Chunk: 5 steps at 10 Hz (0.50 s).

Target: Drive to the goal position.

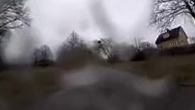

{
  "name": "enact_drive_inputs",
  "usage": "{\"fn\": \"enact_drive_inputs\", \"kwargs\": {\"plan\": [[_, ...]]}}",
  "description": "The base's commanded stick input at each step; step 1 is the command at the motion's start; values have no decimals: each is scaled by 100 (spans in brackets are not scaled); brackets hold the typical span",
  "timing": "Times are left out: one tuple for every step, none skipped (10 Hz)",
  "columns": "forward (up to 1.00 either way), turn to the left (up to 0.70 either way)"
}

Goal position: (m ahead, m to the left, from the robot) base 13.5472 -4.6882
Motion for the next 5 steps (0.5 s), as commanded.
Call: {"fn": "enact_drive_inputs", "kwargs": {"plan": [[85, 0], [85, 0], [85, 0], [85, 0], [85, 0]]}}
